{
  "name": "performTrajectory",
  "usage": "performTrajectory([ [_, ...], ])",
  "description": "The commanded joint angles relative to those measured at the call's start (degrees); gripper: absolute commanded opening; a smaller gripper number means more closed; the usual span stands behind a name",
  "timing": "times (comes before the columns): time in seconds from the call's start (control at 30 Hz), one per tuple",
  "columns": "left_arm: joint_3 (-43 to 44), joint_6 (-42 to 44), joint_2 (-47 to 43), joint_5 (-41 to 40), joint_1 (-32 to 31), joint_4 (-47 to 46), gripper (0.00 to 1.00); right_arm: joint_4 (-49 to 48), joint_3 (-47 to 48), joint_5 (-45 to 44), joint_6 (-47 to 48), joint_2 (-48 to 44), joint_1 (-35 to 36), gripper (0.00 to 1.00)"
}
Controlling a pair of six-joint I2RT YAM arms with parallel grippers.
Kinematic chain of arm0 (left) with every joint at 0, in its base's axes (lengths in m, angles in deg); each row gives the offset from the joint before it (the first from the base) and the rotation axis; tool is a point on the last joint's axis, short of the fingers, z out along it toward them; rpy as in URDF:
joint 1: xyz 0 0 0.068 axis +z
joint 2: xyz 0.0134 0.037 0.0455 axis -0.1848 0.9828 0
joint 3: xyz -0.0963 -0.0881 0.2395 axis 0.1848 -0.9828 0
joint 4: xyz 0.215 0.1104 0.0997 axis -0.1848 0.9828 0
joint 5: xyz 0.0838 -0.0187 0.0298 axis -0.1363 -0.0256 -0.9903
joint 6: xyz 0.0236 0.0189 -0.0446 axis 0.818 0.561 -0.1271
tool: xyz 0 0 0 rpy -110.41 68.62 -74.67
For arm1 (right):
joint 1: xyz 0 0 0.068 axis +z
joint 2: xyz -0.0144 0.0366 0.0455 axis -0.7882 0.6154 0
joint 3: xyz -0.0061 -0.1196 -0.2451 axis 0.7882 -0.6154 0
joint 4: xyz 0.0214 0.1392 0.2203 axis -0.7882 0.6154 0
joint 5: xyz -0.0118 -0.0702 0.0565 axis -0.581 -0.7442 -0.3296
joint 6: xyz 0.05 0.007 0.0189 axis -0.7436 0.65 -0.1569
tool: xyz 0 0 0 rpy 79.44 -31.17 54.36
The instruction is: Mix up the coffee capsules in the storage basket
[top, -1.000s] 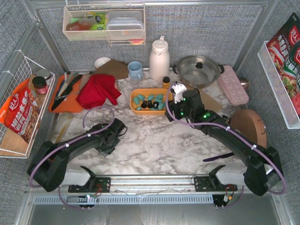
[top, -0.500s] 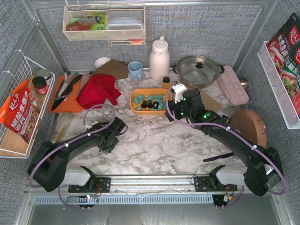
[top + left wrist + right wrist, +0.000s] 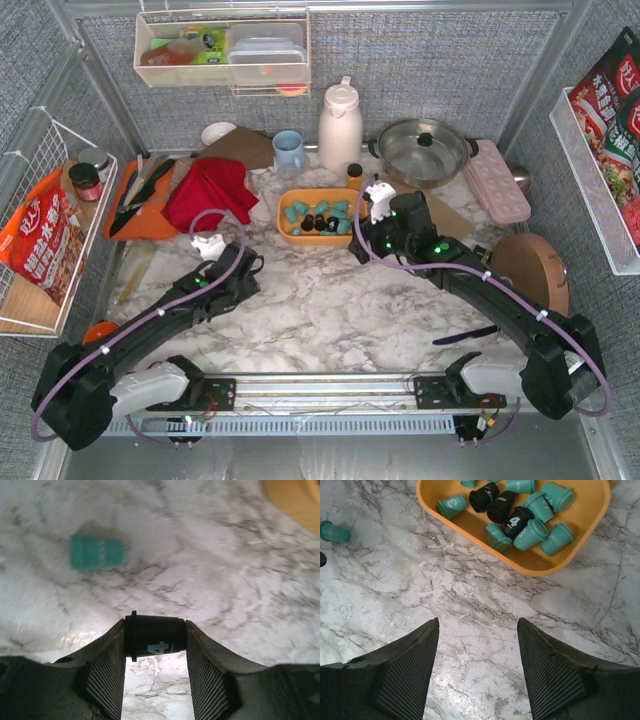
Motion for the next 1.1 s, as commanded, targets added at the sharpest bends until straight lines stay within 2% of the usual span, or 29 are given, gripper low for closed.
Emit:
performTrajectory([
  [0.0,-0.68,15.64,-3.07,5.66,-0.12,-11.56,0.52,-0.60,0.97,4.06,-0.19,0.43,0.12,0.68],
  [0.13,-4.11,25.93,-7.70,11.17,-0.30,-21.85,0.53,1.16,2.52,6.44,-0.16,0.97,0.27,0.68],
  [0.43,-19.68,46.41,-19.95,28.70,-1.56,-53.56,0.53,7.61,8.36,8.35,-1.66,1.69,1.62,0.67],
  [0.57,-23.16,53.49,-22.28,33.90,-2.24,-62.83,0.52,8.16,9.90,11.37,-4.74,2.94,2.88,0.65],
  [0.9,-26.72,69.26,-16.59,41.37,-4.45,-78.51,0.57,3.23,11.18,16.29,-15.27,6.47,5.28,0.61],
  [1.07,-26.88,75.04,-11.73,42.95,-5.23,-82.14,0.57,0.14,10.84,19.52,-19.75,8.18,6.18,0.60],
])
